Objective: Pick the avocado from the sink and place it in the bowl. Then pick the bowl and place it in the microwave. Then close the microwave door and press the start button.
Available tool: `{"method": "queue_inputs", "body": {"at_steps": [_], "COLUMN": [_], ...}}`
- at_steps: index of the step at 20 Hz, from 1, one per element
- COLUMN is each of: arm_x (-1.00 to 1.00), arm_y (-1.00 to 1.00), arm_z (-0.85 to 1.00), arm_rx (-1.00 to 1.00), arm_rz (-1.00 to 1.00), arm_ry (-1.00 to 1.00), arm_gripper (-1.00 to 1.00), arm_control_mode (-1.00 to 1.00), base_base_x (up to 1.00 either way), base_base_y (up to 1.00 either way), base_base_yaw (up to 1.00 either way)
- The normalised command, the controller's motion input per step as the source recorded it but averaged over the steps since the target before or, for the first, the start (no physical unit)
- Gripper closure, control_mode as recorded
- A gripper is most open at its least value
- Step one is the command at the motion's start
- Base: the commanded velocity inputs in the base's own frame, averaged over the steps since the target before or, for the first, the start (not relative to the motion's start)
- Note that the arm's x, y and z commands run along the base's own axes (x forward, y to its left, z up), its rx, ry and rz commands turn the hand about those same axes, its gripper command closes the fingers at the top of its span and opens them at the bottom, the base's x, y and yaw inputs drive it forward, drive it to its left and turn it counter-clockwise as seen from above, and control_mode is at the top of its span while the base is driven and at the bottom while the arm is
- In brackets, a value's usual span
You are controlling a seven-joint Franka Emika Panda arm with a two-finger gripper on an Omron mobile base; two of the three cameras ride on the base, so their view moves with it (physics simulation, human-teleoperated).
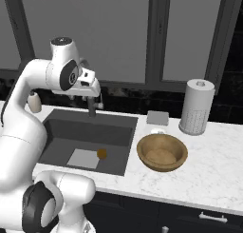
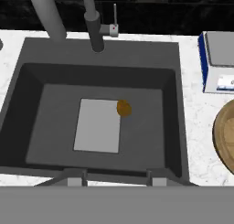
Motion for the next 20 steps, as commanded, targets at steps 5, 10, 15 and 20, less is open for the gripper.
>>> {"method": "queue_inputs", "body": {"at_steps": [5, 10, 15, 20], "arm_x": [-0.08, -0.15, 0.02, 0.05], "arm_y": [0.00, 0.00, 0.00, -0.09], "arm_z": [-0.10, -0.84, -0.82, -0.98], "arm_rx": [0.00, 0.00, -0.02, 0.00], "arm_rz": [0.00, 0.00, -0.01, 0.00], "arm_ry": [0.06, 0.05, 0.05, 0.10], "arm_gripper": [-1.00, -1.00, -1.00, -1.00], "arm_control_mode": [-1.00, -1.00, -1.00, -1.00], "base_base_x": [0.00, 0.00, 0.00, 0.00], "base_base_y": [0.00, 0.00, 0.00, 0.00], "base_base_yaw": [0.00, 0.00, 0.00, 0.00]}}
